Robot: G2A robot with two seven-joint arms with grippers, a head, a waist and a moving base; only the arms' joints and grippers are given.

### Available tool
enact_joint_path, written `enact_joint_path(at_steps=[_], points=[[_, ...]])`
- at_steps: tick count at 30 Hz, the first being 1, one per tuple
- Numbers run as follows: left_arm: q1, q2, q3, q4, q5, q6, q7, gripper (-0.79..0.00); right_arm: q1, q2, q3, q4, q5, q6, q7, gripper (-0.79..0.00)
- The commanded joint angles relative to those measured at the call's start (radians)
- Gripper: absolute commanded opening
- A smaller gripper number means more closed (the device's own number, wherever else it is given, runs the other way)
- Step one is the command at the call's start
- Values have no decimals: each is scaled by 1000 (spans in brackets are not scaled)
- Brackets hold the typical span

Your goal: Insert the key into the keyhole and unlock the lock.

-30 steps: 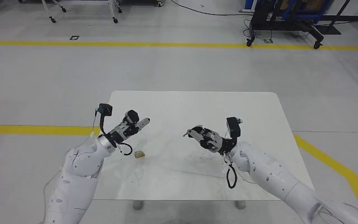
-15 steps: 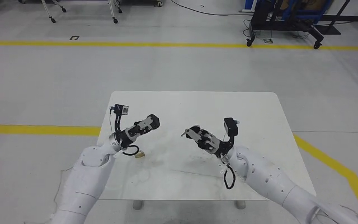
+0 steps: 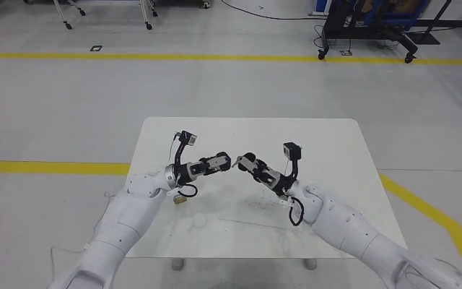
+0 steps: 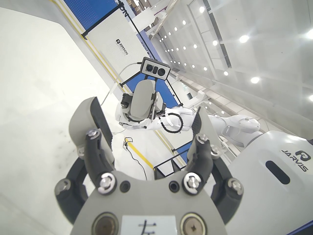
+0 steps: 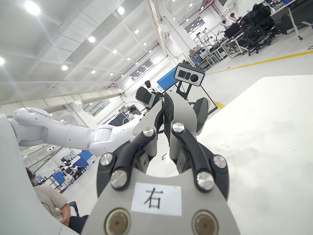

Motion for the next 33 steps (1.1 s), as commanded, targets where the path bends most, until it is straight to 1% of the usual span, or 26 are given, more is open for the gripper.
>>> enact_joint_path(at_steps=[1, 2, 5, 7, 12, 18, 21, 24, 25, 27, 29, 33], points=[[-7, 3, 16, 5, -5, -6, 6, -348, 4, -6, 2, 4, 18, 8, 36, -785], [-9, 5, 24, 5, -8, -9, 9, -379, 6, -10, 3, 5, 23, 18, 51, -785], [-15, 11, 44, 3, -17, -17, 17, -437, 9, -23, 5, 6, 39, 44, 85, -785], [-17, 15, 60, -1, -20, -20, 21, -459, 9, -31, 9, 11, 49, 52, 100, -785], [-20, 25, 93, -7, -26, -36, 37, -545, 3, -45, 32, 32, 59, 57, 123, -785], [-25, 40, 121, -13, -43, -56, 56, -563, -25, -48, 79, 33, 34, 45, 121, -785], [-27, 47, 133, -17, -50, -66, 66, -560, -40, -49, 101, 26, 21, 51, 127, -785], [-29, 54, 146, -20, -53, -74, 74, -588, -53, -51, 117, 15, 10, 62, 137, -785], [-30, 56, 151, -21, -52, -77, 77, -606, -56, -52, 122, 14, 8, 67, 141, -785], [-32, 60, 159, -19, -49, -84, 84, -720, -62, -54, 132, 10, 6, 73, 149, -785], [-35, 63, 167, -16, -47, -91, 91, -785, -68, -56, 141, 6, 4, 75, 157, -785], [-42, 69, 183, -9, -49, -104, 105, -785, -81, -59, 161, -3, -4, 74, 172, -785]])
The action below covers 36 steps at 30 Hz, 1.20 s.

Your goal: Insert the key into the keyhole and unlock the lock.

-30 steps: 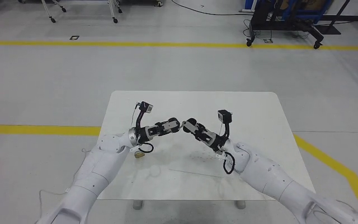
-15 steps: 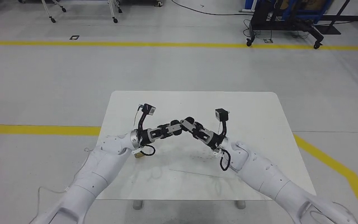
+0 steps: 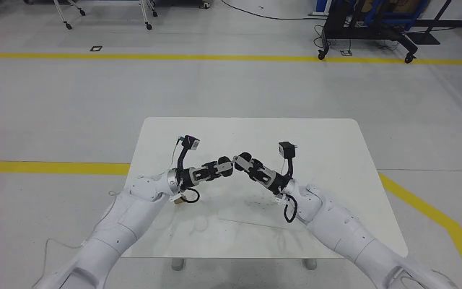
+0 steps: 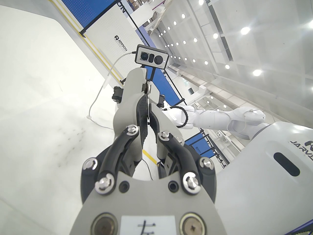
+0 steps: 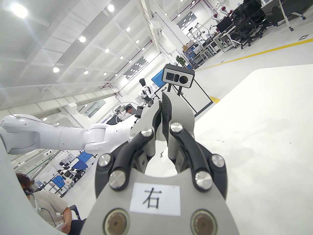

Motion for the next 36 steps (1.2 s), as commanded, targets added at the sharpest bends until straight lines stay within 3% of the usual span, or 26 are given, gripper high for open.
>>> enact_joint_path(at_steps=[1, 7, 8, 9, 27, 36], points=[[-3, 3, 8, 5, -4, -5, 6, -785, -7, -1, 10, -5, -6, -5, 7, -785], [-21, 9, 25, 21, -26, -13, 14, -785, -26, -4, 39, -16, -15, -17, 29, -785], [-23, 10, 28, 23, -29, -14, 14, -785, -29, -5, 45, -17, -14, -20, 33, -514], [-25, 11, 31, 25, -33, -15, 16, -785, -31, -5, 51, -18, -14, -24, 36, 0], [-46, 33, 50, 30, -168, 50, -50, -785, -38, -5, 62, -24, -18, -20, 46, 0], [-77, 35, 75, 37, -152, 128, -128, -785, -55, 44, 178, -74, -158, 108, 252, 0]])
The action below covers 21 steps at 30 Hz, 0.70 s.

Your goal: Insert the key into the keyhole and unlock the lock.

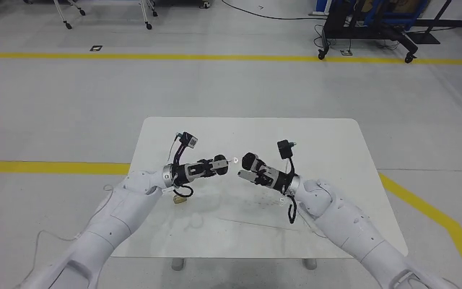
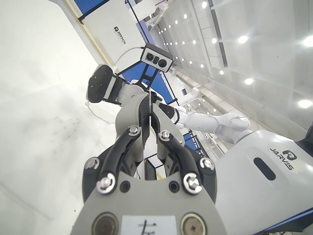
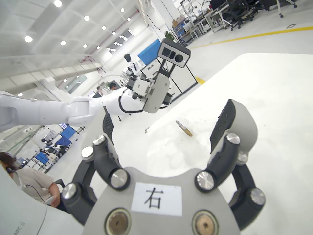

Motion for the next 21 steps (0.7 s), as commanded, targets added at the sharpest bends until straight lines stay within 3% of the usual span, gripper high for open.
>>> enact_joint_path(at_steps=[1, 6, 8, 9, 10, 18, 21], points=[[-8, 0, 9, 0, 18, 12, -12, -785, -20, 15, 39, -31, -21, 38, 39, 0], [-24, -2, 51, -7, 101, 17, -17, -785, -78, 46, 112, -121, -5, 98, 150, -12], [-30, -1, 64, -4, 123, 10, -10, -785, -89, 53, 125, -145, 18, 116, 204, -228], [-32, -1, 69, -1, 131, 4, -4, -785, -93, 56, 131, -157, 37, 126, 234, -268], [-35, -1, 75, 2, 137, -2, 2, -785, -96, 59, 135, -167, 55, 135, 262, -394], [-52, 2, 117, 13, 142, -29, 30, -785, -87, 63, 136, -181, 159, 190, 417, -480], [-58, 4, 133, 12, 144, -33, 34, -785, -80, 60, 132, -177, 167, 200, 428, -570]])
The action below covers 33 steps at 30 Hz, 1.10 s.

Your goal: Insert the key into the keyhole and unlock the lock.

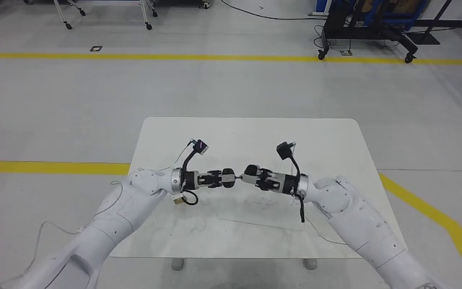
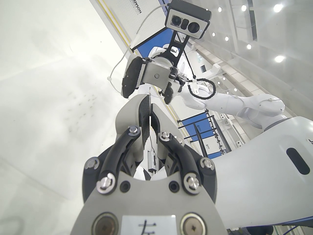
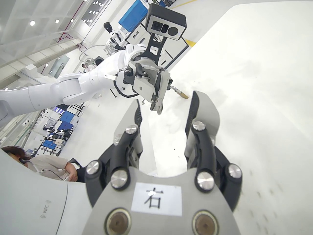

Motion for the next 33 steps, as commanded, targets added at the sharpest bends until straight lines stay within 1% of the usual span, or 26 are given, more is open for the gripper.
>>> enact_joint_path(at_steps=[1, 5, 6, 7, 12, 13, 14, 15, 16, 17, 18, 22, 25, 27, 30, 32, 33], points=[[-3, 1, 10, 0, 4, -4, 4, -785, 2, -2, -1, 3, 6, -1, 3, -591], [-11, 5, 28, 2, 1, -12, 12, -785, 4, -4, -3, 9, 15, 0, 14, -643], [-13, 5, 32, 4, 1, -13, 13, -785, 5, -4, -3, 10, 19, -2, 18, -705], [-16, 6, 36, 7, 4, -15, 16, -785, 5, -5, -3, 11, 22, -4, 21, -785], [-27, 6, 54, 29, 19, -42, 43, -785, 4, -7, -2, 17, 40, -24, 32, -785], [-30, 5, 58, 35, 23, -48, 48, -533, 4, -8, -2, 18, 44, -28, 33, -785], [-32, 5, 62, 39, 27, -51, 51, -209, 3, -8, -2, 20, 49, -35, 34, -785], [-35, 3, 67, 44, 31, -53, 54, 0, 3, -8, -1, 22, 53, -40, 35, -785], [-37, 2, 71, 46, 35, -56, 56, -148, 2, -8, 1, 25, 56, -45, 35, -785], [-39, 1, 75, 49, 37, -59, 60, -86, 1, -8, 3, 27, 59, -51, 35, -785], [-42, 0, 78, 53, 37, -64, 64, 0, 0, -8, 6, 31, 61, -55, 34, -785], [-43, -2, 73, 63, -17, -90, 90, 0, -12, -5, 29, 48, 66, -81, 20, -785], [-41, 11, 58, 44, -45, -107, 107, 0, -35, 3, 65, 65, 80, -123, -3, -785], [-39, 28, 40, 43, -21, -134, 134, 0, -53, 9, 91, 76, 90, -154, -11, -785], [-39, 65, -4, 41, 52, -181, 181, 0, -78, 17, 130, 96, 107, -193, -28, -785], [-49, 90, -47, 60, 167, -205, 213, 0, -92, 22, 157, 113, 117, -219, -44, -785], [-56, 100, -68, 57, 247, -189, 239, 0, -100, 24, 168, 117, 128, -233, -56, -785]])
